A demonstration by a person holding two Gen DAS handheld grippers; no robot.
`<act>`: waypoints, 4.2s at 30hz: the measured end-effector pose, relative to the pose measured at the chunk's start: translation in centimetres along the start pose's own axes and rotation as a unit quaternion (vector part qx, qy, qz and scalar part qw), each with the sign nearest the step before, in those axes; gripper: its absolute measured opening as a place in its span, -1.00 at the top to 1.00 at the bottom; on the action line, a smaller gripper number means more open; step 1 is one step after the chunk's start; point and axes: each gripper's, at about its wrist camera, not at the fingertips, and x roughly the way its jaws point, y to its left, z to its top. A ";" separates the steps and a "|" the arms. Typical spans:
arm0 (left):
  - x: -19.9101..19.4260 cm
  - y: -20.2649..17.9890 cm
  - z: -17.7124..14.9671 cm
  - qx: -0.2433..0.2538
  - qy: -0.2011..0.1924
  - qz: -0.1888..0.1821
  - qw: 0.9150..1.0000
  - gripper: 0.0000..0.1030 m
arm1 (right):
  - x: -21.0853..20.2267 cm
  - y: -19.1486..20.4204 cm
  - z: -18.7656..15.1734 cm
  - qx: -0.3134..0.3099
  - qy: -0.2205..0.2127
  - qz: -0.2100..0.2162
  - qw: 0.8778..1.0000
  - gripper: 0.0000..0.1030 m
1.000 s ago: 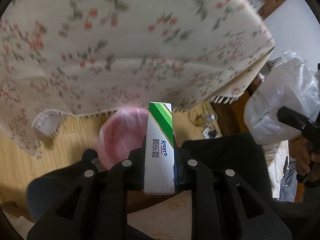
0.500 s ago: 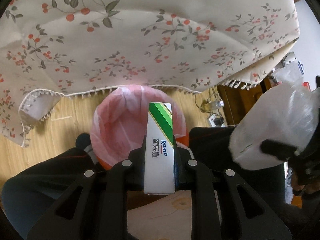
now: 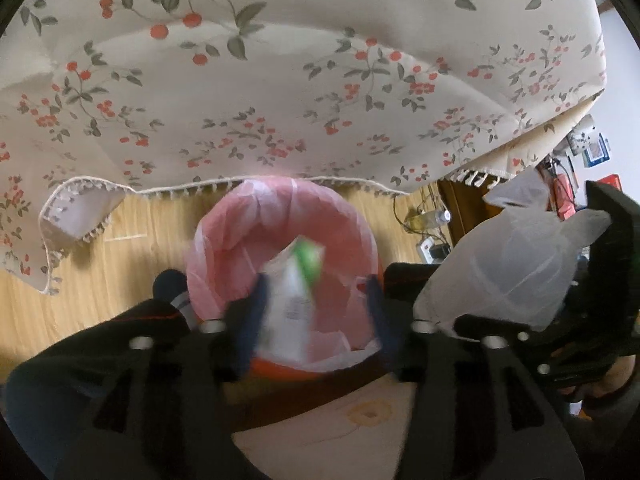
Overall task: Collect trash
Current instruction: 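Carry the box and bag to the pink bin and release both, then raise both tools back toward the table, then grasp the blue lid with the left tool while the right tool grasps the blister pack, then lower the blue lid and blister pack into the pink bin and release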
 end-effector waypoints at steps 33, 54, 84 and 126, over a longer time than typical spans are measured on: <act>-20.7 -5.1 7.1 0.086 -0.244 0.077 0.963 -0.89 | -22.8 -1.0 5.6 0.009 -0.268 -0.108 0.957 -0.90; -25.8 -5.3 15.0 0.103 -0.266 0.138 0.948 -0.81 | -27.4 -1.5 11.4 -0.010 -0.334 -0.181 0.925 -0.90; -22.0 -3.9 20.4 0.098 -0.232 0.121 0.960 0.45 | -26.1 -4.3 16.7 0.015 -0.328 -0.199 0.923 -0.70; -25.9 -7.9 8.1 0.098 -0.257 0.054 0.960 0.66 | -28.5 3.4 6.9 -0.067 -0.310 -0.088 0.944 0.87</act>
